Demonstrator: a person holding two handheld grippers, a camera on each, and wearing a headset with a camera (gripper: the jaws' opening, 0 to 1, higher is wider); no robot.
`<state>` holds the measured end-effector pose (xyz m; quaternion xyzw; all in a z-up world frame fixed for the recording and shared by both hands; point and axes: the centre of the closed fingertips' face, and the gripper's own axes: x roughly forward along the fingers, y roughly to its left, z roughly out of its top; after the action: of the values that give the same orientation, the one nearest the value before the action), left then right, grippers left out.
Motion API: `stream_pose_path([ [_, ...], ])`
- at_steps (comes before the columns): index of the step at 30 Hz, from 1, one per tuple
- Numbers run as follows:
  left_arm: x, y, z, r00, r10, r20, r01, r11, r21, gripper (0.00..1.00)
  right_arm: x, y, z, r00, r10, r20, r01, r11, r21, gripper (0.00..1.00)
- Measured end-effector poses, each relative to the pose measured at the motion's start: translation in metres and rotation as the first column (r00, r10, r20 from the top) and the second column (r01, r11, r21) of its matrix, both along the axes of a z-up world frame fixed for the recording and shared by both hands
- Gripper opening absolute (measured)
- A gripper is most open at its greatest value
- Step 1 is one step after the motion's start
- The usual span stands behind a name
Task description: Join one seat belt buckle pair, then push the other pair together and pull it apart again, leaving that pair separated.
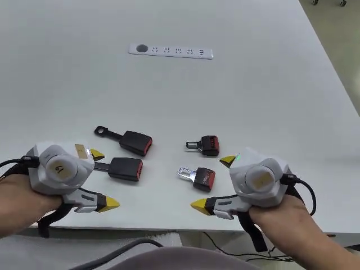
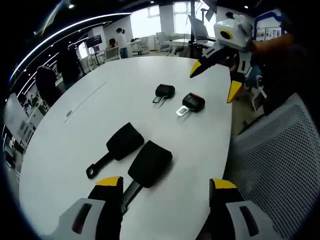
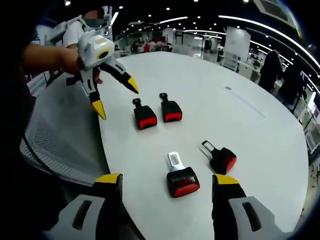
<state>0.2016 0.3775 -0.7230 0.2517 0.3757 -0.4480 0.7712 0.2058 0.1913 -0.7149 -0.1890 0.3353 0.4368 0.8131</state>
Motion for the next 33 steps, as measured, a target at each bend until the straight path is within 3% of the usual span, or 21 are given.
stream_pose_path([
  [6,0.005,0.002,-0.011,1.000,-0.012,-0.009,0.012,0.999,0.030,0.70,0.005,0.002,-0.005,1.000,0.013,-0.002,-0.013,1.000,0.009,0.68],
  [13,0.015,-0.002,-0.013,1.000,-0.007,-0.018,0.008,0.998,0.058,0.68,0.014,0.001,-0.009,0.998,0.064,0.002,-0.064,0.998,0.006,0.64],
  [16,0.019,-0.001,-0.020,0.999,-0.040,-0.029,0.042,0.996,0.084,0.66,0.019,-0.002,-0.014,0.996,0.082,0.017,-0.082,0.996,-0.016,0.64],
  [22,0.025,-0.002,-0.031,0.996,-0.072,-0.048,0.078,0.988,0.131,0.70,0.019,-0.004,-0.018,0.995,0.097,0.003,-0.097,0.995,-0.024,0.58],
  [27,0.027,-0.005,-0.035,0.989,-0.133,-0.056,0.140,0.979,0.146,0.63,0.017,0.003,-0.022,0.989,0.147,0.003,-0.147,0.989,-0.034,0.49],
  [30,0.027,-0.008,-0.036,0.983,-0.162,-0.083,0.172,0.975,0.138,0.55,0.020,0.006,-0.026,0.987,0.164,0.005,-0.163,0.985,-0.047,0.47],
  [33,0.035,-0.008,-0.037,0.980,-0.191,-0.062,0.198,0.969,0.150,0.54,0.020,0.008,-0.029,0.983,0.182,-0.007,-0.183,0.981,-0.061,0.45],
])
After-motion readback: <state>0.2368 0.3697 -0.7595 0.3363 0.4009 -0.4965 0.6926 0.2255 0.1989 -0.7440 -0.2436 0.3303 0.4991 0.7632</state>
